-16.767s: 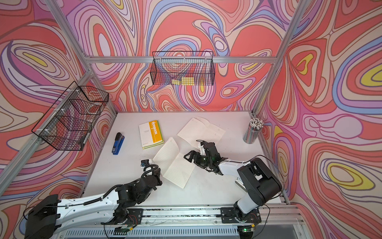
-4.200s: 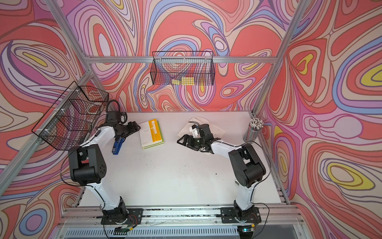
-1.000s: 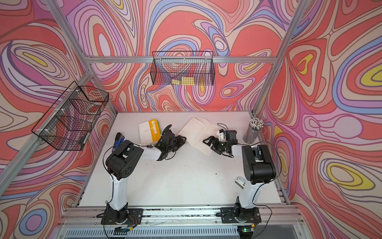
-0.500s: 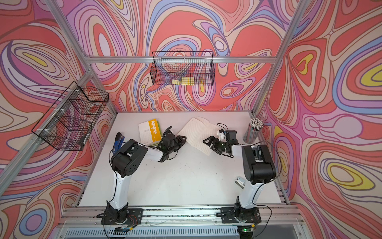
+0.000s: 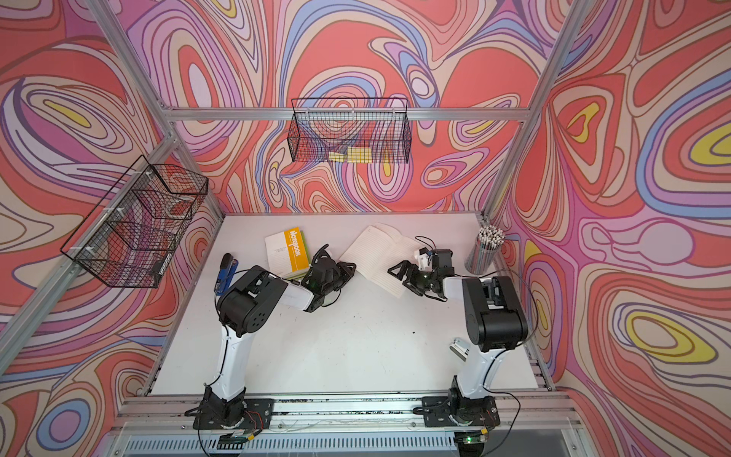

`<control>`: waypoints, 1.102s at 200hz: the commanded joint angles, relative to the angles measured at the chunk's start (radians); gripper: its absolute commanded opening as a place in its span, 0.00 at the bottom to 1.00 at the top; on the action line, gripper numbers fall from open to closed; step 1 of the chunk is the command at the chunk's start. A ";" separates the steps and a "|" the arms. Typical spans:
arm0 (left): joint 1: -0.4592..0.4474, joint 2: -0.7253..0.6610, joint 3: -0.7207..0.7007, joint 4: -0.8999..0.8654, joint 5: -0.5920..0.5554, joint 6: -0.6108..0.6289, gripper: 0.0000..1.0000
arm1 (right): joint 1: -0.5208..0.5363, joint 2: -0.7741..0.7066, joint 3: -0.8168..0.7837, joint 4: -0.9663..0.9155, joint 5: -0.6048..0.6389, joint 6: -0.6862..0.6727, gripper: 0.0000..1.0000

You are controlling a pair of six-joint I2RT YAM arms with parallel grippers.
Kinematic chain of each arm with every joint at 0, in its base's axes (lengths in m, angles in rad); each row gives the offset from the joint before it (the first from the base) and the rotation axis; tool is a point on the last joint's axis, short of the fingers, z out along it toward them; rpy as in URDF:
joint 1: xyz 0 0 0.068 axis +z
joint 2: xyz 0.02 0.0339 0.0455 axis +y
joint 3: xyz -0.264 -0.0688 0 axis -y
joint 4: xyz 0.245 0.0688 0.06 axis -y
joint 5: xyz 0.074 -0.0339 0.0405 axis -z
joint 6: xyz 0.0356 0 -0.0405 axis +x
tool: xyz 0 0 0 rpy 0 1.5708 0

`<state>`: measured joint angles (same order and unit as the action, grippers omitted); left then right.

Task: Close the notebook
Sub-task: Close the notebook at the center of the board.

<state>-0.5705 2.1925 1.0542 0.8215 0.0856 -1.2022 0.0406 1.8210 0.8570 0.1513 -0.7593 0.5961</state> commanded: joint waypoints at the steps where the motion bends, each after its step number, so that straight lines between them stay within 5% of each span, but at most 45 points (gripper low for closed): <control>1: -0.008 0.030 0.024 0.056 0.015 -0.006 0.18 | -0.002 0.022 0.011 0.003 -0.008 -0.001 0.98; 50: -0.008 0.030 0.023 0.079 0.030 -0.007 0.00 | -0.003 0.024 0.007 0.008 -0.009 -0.001 0.98; 136: -0.008 -0.103 -0.048 0.098 0.068 0.053 0.00 | -0.003 -0.043 -0.013 -0.021 -0.005 0.002 0.98; 220: -0.009 -0.357 -0.294 0.193 0.034 0.081 0.00 | 0.001 -0.300 -0.123 -0.079 0.023 0.036 0.98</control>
<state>-0.5716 1.9118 0.8280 0.9432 0.1375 -1.1481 0.0406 1.5810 0.7738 0.1036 -0.7509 0.6155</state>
